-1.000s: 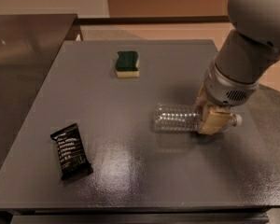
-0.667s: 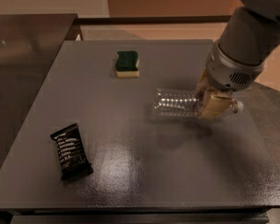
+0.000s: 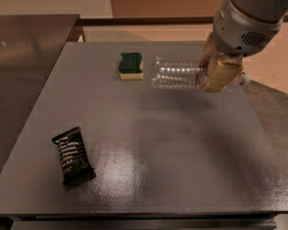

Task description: Pick water bottle

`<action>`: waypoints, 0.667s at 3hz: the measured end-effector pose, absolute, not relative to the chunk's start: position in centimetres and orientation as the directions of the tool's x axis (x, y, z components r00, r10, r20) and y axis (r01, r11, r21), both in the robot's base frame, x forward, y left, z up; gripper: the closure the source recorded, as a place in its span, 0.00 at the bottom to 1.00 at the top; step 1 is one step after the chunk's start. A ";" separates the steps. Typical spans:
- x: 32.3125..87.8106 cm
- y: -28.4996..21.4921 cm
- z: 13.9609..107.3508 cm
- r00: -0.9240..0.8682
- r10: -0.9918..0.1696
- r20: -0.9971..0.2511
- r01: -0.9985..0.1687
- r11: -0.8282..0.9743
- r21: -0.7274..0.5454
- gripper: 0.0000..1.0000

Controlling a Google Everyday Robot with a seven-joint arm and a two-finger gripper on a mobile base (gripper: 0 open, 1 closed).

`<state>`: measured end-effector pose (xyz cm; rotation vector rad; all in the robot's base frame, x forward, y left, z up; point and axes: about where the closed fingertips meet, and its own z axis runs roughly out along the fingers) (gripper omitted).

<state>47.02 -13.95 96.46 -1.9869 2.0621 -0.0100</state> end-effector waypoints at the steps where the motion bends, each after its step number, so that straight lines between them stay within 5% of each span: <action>1: 47.9 -12.9 99.5 0.024 -0.978 -0.206 -0.965 0.031 -0.261 1.00; 2: 47.9 -12.9 99.5 0.024 -0.978 -0.206 -0.965 0.031 -0.261 1.00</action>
Offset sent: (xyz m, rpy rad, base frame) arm 0.0063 0.0080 0.0249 0.0072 -0.0480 0.0261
